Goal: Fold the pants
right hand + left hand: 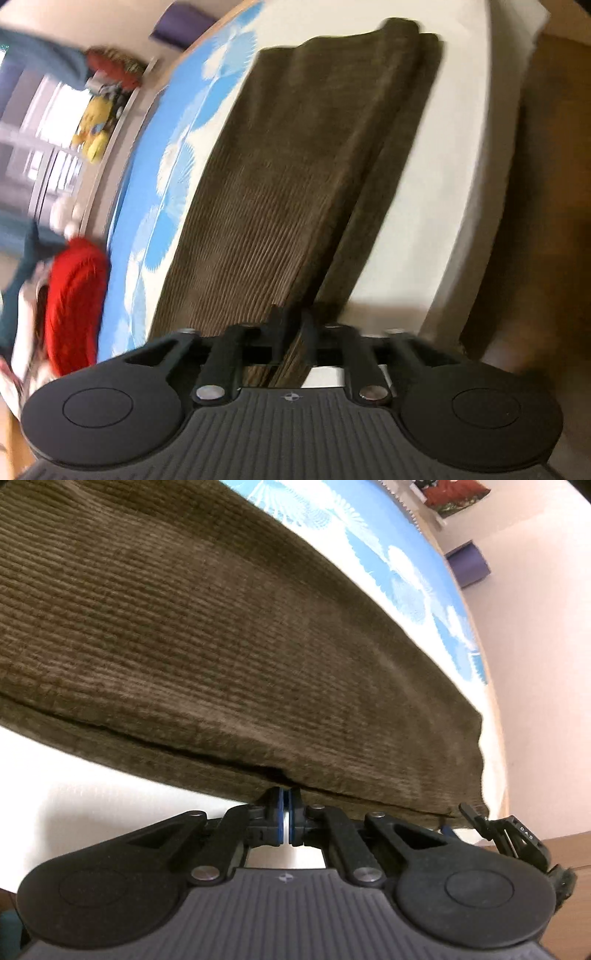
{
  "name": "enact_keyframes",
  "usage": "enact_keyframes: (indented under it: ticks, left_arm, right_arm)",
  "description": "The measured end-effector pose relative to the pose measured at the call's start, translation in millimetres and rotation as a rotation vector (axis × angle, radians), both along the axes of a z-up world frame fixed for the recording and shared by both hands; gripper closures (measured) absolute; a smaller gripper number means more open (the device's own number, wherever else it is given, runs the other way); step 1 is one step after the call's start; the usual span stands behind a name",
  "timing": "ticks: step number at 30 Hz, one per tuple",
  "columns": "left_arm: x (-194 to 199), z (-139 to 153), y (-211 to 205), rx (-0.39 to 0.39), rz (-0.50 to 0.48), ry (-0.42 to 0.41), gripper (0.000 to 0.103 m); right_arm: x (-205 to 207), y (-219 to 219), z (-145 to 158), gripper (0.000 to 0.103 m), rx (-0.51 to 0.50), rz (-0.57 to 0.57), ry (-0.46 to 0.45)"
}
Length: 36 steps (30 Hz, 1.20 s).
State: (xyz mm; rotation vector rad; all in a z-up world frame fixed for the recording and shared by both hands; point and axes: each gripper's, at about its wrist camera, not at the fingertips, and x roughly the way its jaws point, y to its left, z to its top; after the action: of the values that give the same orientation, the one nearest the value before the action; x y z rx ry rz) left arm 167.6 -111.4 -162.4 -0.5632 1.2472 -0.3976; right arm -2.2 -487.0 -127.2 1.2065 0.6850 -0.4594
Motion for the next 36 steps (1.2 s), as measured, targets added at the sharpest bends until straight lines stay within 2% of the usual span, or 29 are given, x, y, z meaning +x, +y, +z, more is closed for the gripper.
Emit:
enact_keyframes:
  ticks: [1, 7, 8, 10, 14, 18, 22, 24, 25, 27, 29, 31, 33, 36]
  left_arm:
    - [0.7, 1.5, -0.5, -0.009, -0.001, -0.005, 0.099]
    - [8.7, 6.6, -10.8, -0.053, 0.004, -0.018, 0.093]
    - [10.2, 5.7, -11.9, -0.053, 0.002, -0.017, 0.089]
    - [13.2, -1.0, -16.5, -0.067, -0.011, 0.004, 0.071]
    - [18.3, -9.7, -16.8, -0.094, 0.019, 0.036, 0.069]
    - [27.0, -11.7, -16.7, -0.120, 0.048, 0.064, 0.069]
    - [29.9, -8.9, -17.3, -0.117, 0.037, 0.042, 0.069]
    - [30.6, -13.8, -18.2, -0.101, 0.036, 0.063, 0.066]
    - [31.1, -17.2, -17.9, -0.112, 0.048, 0.075, 0.065]
    - [32.8, -18.7, -16.2, -0.138, 0.067, 0.084, 0.060]
    - [34.0, -16.7, -11.5, -0.167, 0.094, 0.105, 0.059]
    - [32.7, -8.0, -5.0, -0.181, 0.124, 0.086, 0.059]
    - [35.9, -2.0, -6.7, -0.143, 0.100, 0.057, 0.056]
    - [40.2, -12.1, -6.7, -0.127, 0.127, 0.101, 0.056]
  right_arm:
    - [-0.6, -3.7, -0.5, 0.063, 0.007, -0.009, -0.021]
    - [3.3, -6.8, -3.1, 0.063, 0.029, 0.000, -0.061]
    - [5.0, -5.4, -2.1, 0.063, 0.024, 0.014, -0.067]
    - [8.0, -2.6, -2.9, 0.063, 0.002, 0.030, -0.035]
    - [19.0, -1.3, -6.8, 0.064, 0.017, 0.026, 0.024]
    - [21.3, -2.7, -6.8, 0.064, 0.022, -0.011, 0.005]
    - [20.4, -3.0, -4.6, 0.069, 0.013, -0.016, -0.028]
    - [24.8, -1.4, -6.8, 0.071, -0.002, 0.006, 0.014]
    - [26.3, -2.0, -9.9, 0.072, 0.006, 0.009, 0.039]
    - [26.4, -2.8, -11.4, 0.072, 0.022, -0.007, 0.037]
    - [26.8, -0.9, -12.5, 0.072, 0.022, -0.016, 0.039]
    - [27.8, 1.3, -11.6, 0.072, 0.010, -0.016, 0.044]
    - [27.2, 2.4, -11.4, 0.072, 0.008, -0.020, 0.045]
    - [26.0, 4.9, -13.4, 0.072, 0.016, -0.028, 0.043]
